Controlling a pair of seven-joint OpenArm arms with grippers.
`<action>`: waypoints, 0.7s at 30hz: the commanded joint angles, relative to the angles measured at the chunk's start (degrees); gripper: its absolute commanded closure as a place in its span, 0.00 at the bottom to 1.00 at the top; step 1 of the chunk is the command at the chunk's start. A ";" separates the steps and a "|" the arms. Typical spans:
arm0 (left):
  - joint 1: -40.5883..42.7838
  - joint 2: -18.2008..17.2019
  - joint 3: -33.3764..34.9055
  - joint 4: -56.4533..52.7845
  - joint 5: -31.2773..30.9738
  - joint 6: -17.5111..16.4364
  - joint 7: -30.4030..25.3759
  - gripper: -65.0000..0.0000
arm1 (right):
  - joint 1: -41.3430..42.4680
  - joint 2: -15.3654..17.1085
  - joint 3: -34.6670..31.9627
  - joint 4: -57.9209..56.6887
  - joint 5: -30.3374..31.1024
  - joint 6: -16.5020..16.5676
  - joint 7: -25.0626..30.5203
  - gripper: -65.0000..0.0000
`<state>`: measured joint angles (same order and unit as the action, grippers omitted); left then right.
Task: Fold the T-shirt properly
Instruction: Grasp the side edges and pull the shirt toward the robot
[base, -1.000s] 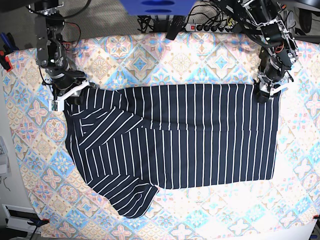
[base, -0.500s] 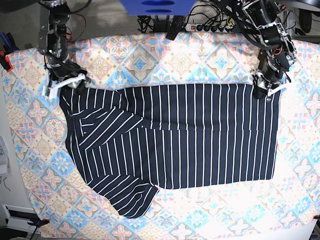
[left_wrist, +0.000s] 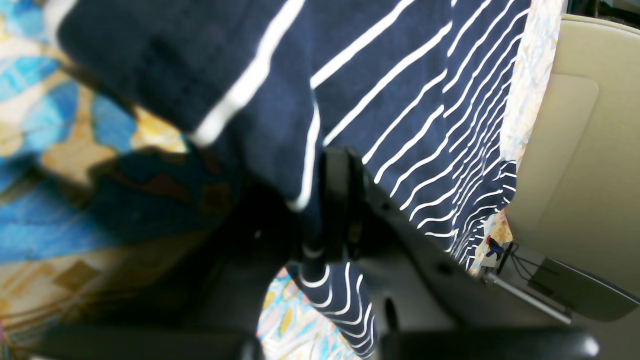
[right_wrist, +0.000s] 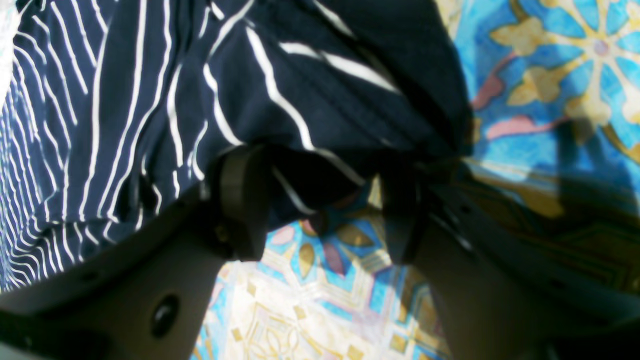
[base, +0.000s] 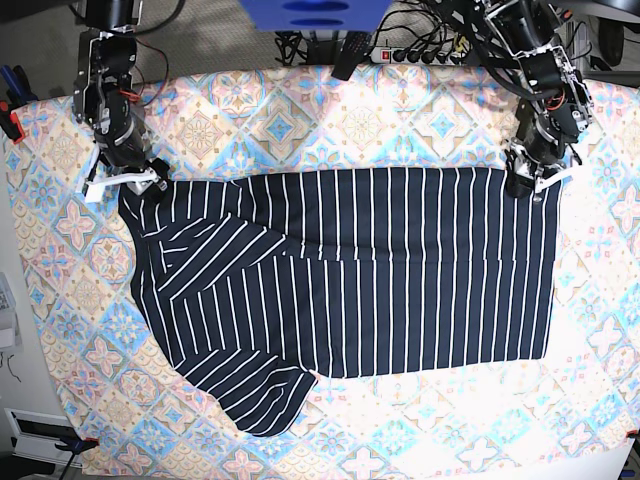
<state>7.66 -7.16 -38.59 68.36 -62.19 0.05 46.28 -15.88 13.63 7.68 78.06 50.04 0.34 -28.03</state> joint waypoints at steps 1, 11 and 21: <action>-0.14 -0.53 0.04 0.52 0.08 0.17 0.36 0.91 | 1.07 0.57 0.10 -0.04 0.02 -0.47 -0.85 0.47; 0.21 -0.53 0.04 0.52 0.08 0.08 0.36 0.93 | 2.03 0.57 0.27 -0.22 0.11 -0.47 -0.67 0.93; 3.11 -0.71 0.04 2.28 -0.27 0.08 0.44 0.93 | -4.30 0.57 5.20 4.53 0.11 -0.47 -0.85 1.00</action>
<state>10.48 -7.18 -38.37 69.93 -63.05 -0.21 46.74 -20.38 13.43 12.53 81.41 49.84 -0.64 -29.82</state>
